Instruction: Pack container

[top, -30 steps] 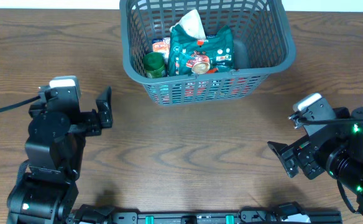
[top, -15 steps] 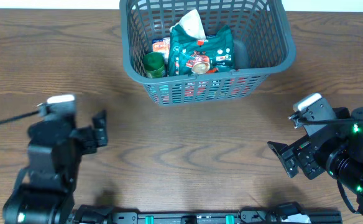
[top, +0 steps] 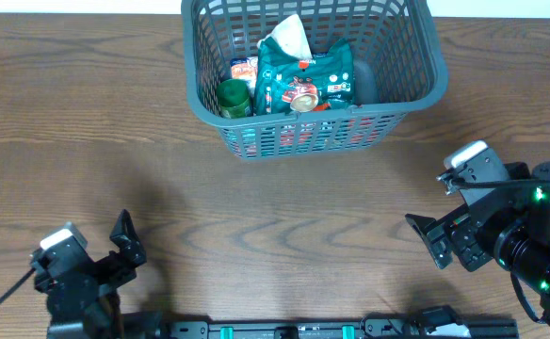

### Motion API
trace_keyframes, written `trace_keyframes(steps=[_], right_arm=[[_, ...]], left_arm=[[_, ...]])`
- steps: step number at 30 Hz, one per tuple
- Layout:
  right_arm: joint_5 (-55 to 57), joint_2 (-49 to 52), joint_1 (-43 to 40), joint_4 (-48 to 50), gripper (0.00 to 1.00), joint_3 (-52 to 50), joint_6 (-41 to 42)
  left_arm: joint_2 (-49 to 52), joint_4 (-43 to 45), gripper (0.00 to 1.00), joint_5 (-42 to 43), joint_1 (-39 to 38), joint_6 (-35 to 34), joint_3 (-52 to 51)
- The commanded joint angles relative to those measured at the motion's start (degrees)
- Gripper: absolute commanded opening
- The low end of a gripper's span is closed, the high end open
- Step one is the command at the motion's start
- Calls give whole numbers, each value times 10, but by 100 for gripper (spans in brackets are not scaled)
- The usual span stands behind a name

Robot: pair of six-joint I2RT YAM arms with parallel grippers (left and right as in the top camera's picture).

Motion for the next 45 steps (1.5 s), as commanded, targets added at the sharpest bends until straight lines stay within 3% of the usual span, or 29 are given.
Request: trace_keyframes(steps=[1, 8, 14, 45], right_arm=[[1, 0, 2, 0, 99, 1, 7], [1, 0, 2, 0, 99, 1, 7], [1, 0, 2, 0, 99, 1, 7], [1, 0, 2, 0, 99, 1, 7]], left_arm=[[-38, 27, 98, 3, 10, -48, -71], [-67, 175, 99, 29, 11, -70, -204], [-68, 270, 98, 46, 11, -66, -260], [-66, 270, 99, 46, 11, -66, -261]])
